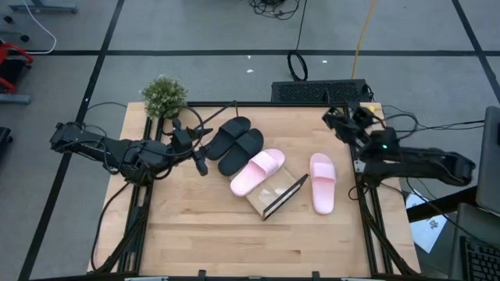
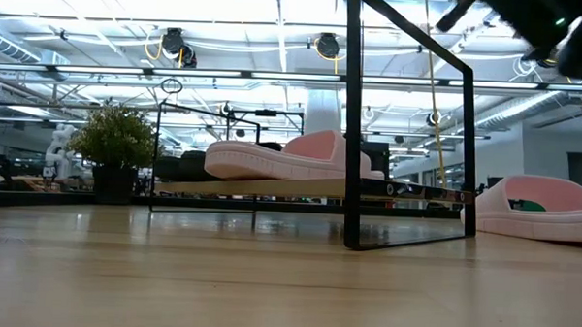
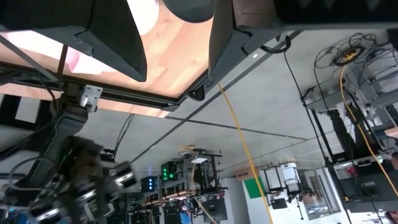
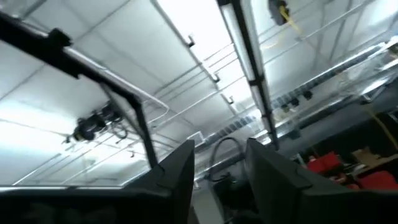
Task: Pick and place slides into the shelf
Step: Put the pink slipper on the shelf
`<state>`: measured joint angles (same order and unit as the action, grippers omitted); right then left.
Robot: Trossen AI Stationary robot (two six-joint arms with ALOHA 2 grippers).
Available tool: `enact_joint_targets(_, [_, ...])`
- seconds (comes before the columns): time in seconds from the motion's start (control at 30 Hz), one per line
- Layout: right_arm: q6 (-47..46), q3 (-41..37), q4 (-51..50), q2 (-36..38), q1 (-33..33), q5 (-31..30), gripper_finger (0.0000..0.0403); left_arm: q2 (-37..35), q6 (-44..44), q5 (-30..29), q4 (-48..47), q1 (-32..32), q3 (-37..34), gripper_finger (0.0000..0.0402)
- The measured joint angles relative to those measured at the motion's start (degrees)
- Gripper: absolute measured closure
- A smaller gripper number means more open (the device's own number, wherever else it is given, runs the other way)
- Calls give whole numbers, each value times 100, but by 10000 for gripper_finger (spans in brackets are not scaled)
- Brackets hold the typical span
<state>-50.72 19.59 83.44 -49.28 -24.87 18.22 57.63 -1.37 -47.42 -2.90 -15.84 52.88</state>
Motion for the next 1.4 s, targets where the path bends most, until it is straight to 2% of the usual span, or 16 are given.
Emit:
enact_joint_targets(0.17, [406,4,-1491,1187,607,-177,288,0,-25,0,4,2,0,224])
enact_joint_targets(0.27, [632,131,-2891,1817,786,-178,298,0,-73,0,9,2,0,224])
enact_joint_targets(0.33, [703,344,-4209,2192,787,-149,305,0,-87,0,9,2,0,224])
enact_joint_targets(0.43, [1014,918,-6800,2592,785,-155,313,0,-89,0,11,2,0,224])
enact_joint_targets(0.53, [1379,1607,-9342,2631,785,-203,316,0,-90,0,13,2,0,224])
enact_joint_targets(0.6, [1598,1999,-10568,2503,785,-325,316,0,-92,0,15,2,0,224])
enact_joint_targets(0.67, [1784,2292,-11384,2337,782,-331,316,0,-94,0,15,2,0,224])
enact_joint_targets(0.87, [2821,2787,-12919,1698,670,-314,316,0,-140,-2,35,7,0,224])
enact_joint_targets(1.23, [5007,2850,-14558,-31,-260,-292,316,0,-262,203,324,7,0,224])
enact_joint_targets(1.4, [5790,2850,-14902,-561,-886,544,316,0,-395,244,323,4,0,224])
